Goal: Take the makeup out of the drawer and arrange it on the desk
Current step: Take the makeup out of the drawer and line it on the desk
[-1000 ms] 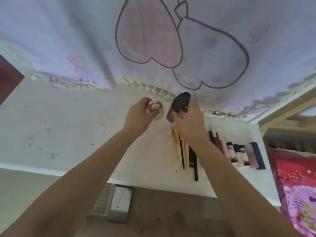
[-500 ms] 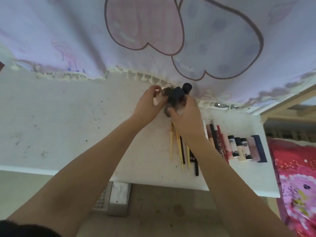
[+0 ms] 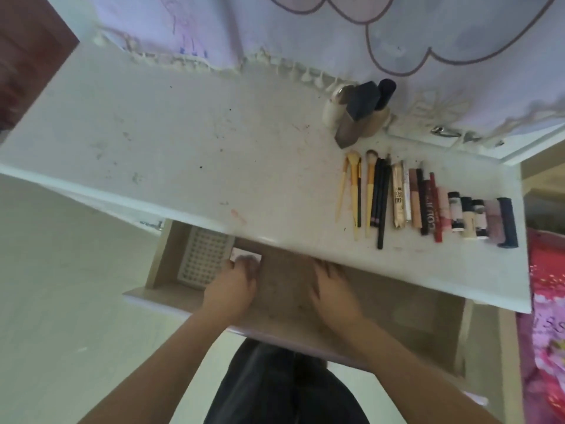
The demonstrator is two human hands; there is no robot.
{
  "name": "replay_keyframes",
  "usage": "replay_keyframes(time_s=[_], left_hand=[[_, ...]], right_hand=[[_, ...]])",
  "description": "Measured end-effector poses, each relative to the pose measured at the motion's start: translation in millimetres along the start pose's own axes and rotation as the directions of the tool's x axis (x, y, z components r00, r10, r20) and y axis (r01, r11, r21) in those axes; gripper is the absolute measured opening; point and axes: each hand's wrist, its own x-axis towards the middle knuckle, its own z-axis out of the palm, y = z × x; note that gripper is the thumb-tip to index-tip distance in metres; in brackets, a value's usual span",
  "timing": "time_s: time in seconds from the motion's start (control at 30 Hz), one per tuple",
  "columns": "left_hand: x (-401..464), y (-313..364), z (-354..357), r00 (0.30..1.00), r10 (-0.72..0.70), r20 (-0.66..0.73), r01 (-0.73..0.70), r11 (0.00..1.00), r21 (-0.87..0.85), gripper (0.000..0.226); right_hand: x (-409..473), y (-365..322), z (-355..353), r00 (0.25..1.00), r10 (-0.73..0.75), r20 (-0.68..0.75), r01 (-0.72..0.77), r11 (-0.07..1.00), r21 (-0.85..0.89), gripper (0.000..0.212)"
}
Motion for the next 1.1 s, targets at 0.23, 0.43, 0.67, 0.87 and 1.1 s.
replay_keyframes(time_s=[0.23, 0.43, 0.67, 0.87, 1.1], left_hand=[[20.5, 18.3, 34.6, 0.986, -0.168, 0.021, 0.151, 0.925, 0.349, 0.061], [12.4, 15.2, 45.3, 0.995, -0.039, -0.089, 0.059, 0.972, 0.227, 0.048], [25.7, 21.3, 39.8, 0.990, -0.139, -0.014, 0.139, 0.976, 0.167, 0.070], [-4.8, 10.7, 8.7, 0.948, 0.297, 0.111, -0.313, 0.933, 0.176, 0.077], [-33.7, 23.4, -80.8, 0.755, 0.645, -0.117, -0.652, 0.757, -0.042, 0.082]], right_hand=[[44.8, 0.4, 12.7, 0.914, 0.261, -0.311, -0.095, 0.882, 0.462, 0.041], [23.4, 25.9, 30.8, 0.999, -0.008, -0.041, 0.004, 0.996, -0.091, 0.052], [-15.7, 17.1, 17.0, 0.992, 0.069, 0.102, -0.091, 0.971, 0.221, 0.049], [-51.9, -4.5, -45.1, 0.983, -0.104, 0.150, 0.018, 0.874, 0.486, 0.027], [-16.8, -40.4, -169.0, 0.972, -0.022, -0.232, 0.162, 0.778, 0.607, 0.010]])
